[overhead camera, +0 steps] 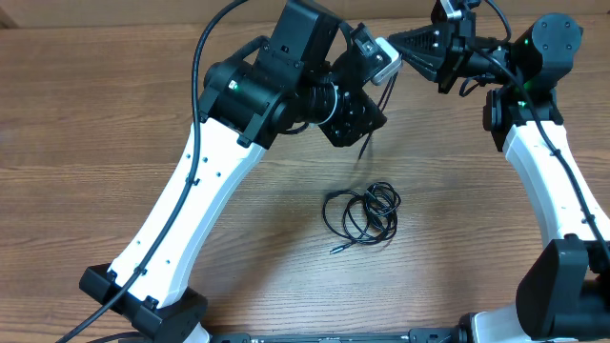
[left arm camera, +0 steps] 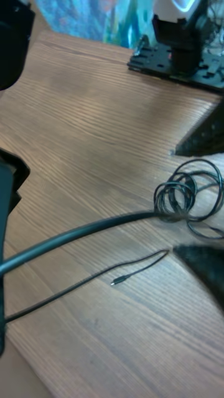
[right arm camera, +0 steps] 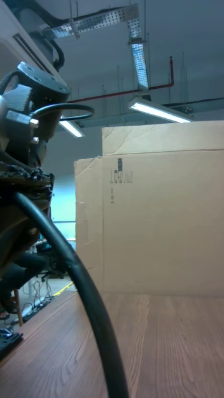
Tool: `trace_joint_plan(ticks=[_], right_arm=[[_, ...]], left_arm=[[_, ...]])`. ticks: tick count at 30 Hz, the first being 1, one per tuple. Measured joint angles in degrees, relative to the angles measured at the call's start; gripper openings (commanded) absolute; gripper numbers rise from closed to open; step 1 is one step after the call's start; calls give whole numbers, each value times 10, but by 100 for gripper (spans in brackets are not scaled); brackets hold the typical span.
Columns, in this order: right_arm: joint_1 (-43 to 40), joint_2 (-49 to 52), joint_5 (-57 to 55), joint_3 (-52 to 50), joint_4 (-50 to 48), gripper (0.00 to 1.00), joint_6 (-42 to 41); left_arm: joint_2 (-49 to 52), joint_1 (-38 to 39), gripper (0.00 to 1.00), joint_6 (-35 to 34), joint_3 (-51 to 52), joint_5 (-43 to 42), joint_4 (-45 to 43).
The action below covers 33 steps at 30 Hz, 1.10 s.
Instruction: Untangle cables
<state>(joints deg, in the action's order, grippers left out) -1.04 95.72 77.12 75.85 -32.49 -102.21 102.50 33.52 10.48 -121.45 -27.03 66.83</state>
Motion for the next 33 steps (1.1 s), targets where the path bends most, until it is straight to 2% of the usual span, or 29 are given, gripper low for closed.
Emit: trace_joint_plan(ticks=[2, 4, 11, 19, 22, 27, 33], right_arm=[[0, 0, 0, 0, 0, 4, 0], [0, 0, 0, 0, 0, 4, 0], [0, 0, -3, 0, 4, 4, 0], [17, 0, -19, 0, 17, 4, -3], [24, 0, -23, 0, 17, 4, -11], [26, 0, -24, 0, 17, 4, -22], [26, 0, -24, 0, 16, 4, -26]], left_arm=[[0, 0, 71, -12, 0, 0, -15], [0, 0, 75, -19, 0, -4, -26], [0, 0, 77, -28, 0, -22, -52], [0, 2, 65, -13, 0, -43, -82], [0, 2, 63, -12, 0, -43, -97], [0, 2, 45, -11, 0, -36, -99], [0, 2, 44, -16, 0, -17, -103]])
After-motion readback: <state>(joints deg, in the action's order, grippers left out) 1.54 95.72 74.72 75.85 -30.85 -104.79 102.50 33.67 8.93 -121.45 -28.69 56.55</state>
